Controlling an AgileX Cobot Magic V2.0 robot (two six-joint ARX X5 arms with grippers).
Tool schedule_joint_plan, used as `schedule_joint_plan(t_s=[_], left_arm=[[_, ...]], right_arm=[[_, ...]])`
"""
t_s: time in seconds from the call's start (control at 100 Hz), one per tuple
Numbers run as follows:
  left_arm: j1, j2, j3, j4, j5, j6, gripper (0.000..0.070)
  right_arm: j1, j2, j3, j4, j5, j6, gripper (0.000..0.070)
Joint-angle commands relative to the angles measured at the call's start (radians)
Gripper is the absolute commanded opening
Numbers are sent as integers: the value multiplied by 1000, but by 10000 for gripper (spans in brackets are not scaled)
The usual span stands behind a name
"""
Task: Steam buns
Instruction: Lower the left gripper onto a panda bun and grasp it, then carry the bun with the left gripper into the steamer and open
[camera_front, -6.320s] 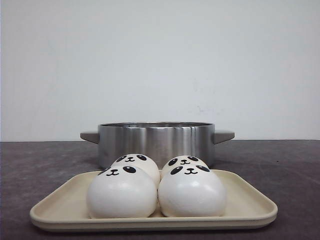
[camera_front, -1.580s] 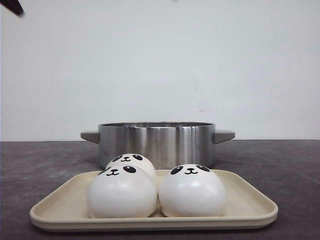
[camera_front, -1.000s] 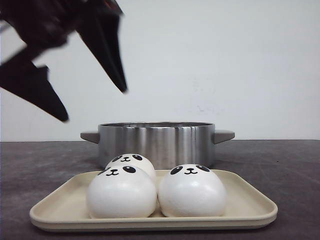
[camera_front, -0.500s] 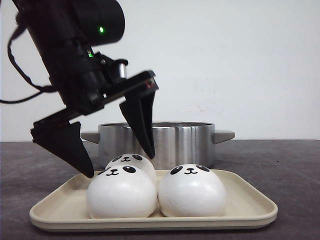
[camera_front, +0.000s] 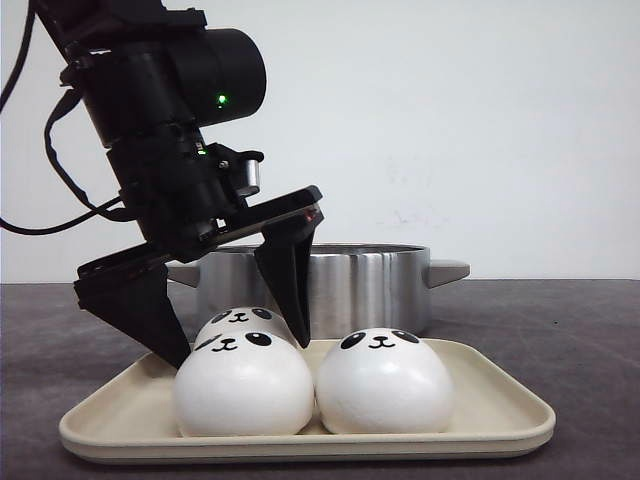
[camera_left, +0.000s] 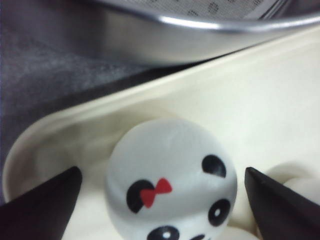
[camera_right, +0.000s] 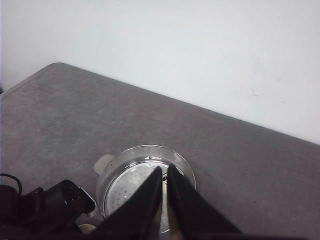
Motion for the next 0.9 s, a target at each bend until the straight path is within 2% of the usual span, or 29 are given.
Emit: schedule_joint_plan(t_s=[0.0,0.1,0.21,0.5,0.73,0.89], left_arm=[[-10,35,6,-8,-13,-16,430],[-10,35,7,-21,-13,-10,0],[-10,28,8,-49,-13,26,10],[-58,-146,19,-78,-11,46,10],[-87,-320,81,-103,-14,69,10],[-75,-352,181,-100,-31,111,10]], right_arm=[[10,10,19,6,3,10,7],[10,10,18,5,3,10,7],[10,10,18,6,3,10,7],[10,10,18,7,2,0,7],[10,10,18,10,-2,-5,7],[10,10,18,10,-2,-6,7]])
